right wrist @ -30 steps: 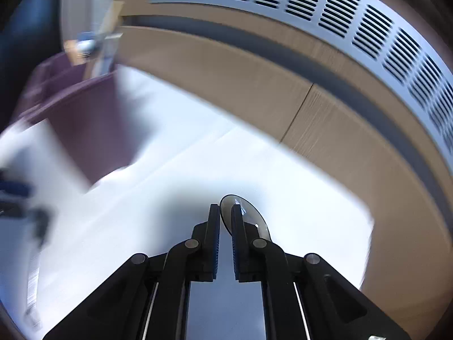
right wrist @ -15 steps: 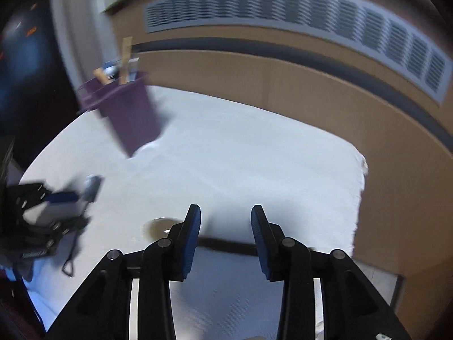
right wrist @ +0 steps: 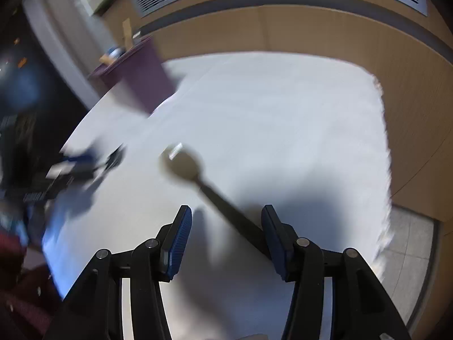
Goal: Organize utensils
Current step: 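Grasp the grey black-handled spoon with the right tool while the left tool grasps the shovel, then carry the spoon and shovel into the maroon caddy and open both tools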
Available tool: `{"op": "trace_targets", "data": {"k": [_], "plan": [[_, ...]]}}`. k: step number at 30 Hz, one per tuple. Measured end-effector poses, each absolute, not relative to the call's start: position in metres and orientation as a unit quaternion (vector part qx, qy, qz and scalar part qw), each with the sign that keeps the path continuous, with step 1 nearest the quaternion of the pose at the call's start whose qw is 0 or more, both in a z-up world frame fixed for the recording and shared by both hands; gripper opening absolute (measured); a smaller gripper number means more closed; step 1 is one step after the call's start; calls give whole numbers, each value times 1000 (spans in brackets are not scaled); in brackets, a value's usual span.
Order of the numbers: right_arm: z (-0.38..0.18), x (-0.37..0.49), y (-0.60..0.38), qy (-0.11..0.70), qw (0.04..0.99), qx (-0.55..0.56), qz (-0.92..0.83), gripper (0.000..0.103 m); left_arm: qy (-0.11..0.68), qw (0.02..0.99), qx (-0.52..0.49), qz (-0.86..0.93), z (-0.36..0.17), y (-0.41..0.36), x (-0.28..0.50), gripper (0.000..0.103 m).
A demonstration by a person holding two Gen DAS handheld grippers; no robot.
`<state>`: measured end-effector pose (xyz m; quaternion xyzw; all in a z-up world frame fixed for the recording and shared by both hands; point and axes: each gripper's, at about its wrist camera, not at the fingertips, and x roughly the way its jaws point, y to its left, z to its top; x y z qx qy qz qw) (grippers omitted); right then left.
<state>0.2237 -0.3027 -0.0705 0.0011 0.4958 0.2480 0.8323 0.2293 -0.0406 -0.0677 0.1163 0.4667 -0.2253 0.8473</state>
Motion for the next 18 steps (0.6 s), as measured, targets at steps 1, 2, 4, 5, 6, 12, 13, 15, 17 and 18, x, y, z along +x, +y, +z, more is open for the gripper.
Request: {"op": "trace_targets", "data": {"k": [1, 2, 4, 5, 6, 12, 13, 15, 17, 18], "plan": [[-70, 215, -299, 495, 832, -2, 249, 51, 466, 840, 148, -236, -67, -47, 233, 51], [-71, 205, -293, 494, 834, -10, 245, 52, 467, 830, 181, -246, -69, -53, 236, 51], [-71, 192, -284, 488, 842, -30, 227, 56, 481, 805, 231, -260, -76, -62, 245, 51], [-72, 187, -279, 487, 845, -39, 219, 58, 486, 797, 243, -263, -79, -63, 250, 51], [-73, 183, -276, 485, 846, -45, 215, 63, 488, 792, 245, -273, -79, -65, 254, 51], [-78, 176, -263, 482, 853, -40, 198, 85, 503, 780, 235, -288, -79, -64, 274, 53], [-79, 177, -262, 484, 851, -40, 198, 88, 509, 780, 221, -290, -79, -61, 278, 53], [-80, 179, -258, 495, 847, -39, 193, 94, 518, 784, 187, -288, -79, -53, 279, 52], [-82, 182, -252, 508, 839, -45, 192, 99, 513, 796, 158, -281, -80, -46, 278, 50], [-83, 183, -249, 512, 835, -58, 194, 100, 509, 802, 150, -273, -80, -46, 275, 50]]}}
